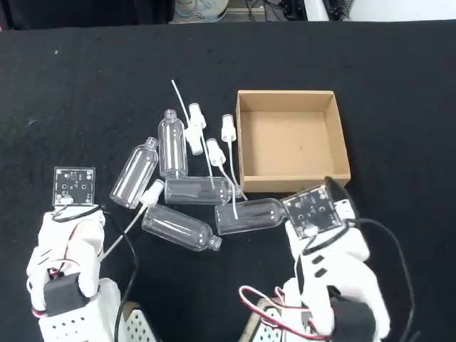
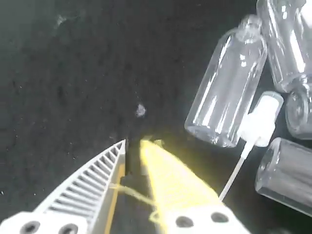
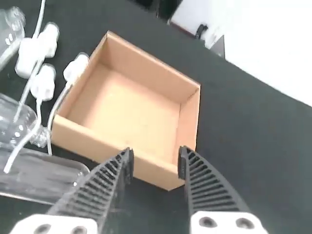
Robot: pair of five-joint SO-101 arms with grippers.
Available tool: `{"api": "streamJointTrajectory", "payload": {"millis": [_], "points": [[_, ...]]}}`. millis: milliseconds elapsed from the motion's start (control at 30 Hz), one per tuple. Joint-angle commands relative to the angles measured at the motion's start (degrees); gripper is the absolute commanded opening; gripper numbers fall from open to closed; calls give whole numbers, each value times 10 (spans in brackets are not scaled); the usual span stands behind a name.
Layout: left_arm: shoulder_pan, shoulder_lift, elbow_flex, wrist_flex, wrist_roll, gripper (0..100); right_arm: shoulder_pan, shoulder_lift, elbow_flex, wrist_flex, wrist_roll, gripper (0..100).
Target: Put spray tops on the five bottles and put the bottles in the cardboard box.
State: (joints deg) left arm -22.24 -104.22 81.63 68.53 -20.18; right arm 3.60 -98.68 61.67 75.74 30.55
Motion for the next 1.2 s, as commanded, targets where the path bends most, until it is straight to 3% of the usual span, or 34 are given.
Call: {"api": "streamJointTrajectory", "payload": {"millis": [0, 267, 433, 567, 800, 1033, 1167], "points": [[7, 5, -34, -25, 18, 186, -27, 114, -81, -4, -21, 127], [55, 20, 5, -98, 89, 188, -219, 364, -250, 42, -213, 127], [9, 119, -9, -149, 163, 188, -378, 534, -303, -39, -357, 128], [-44, 220, -41, -177, 228, 189, -454, 655, -356, -123, -419, 128], [-132, 338, -53, -249, 255, 191, -498, 845, -436, -229, -526, 146], [-240, 349, -79, -218, 307, 192, -497, 993, -553, -247, -715, 263], [-258, 349, -80, -215, 309, 192, -498, 1070, -633, -274, -737, 232]]}}
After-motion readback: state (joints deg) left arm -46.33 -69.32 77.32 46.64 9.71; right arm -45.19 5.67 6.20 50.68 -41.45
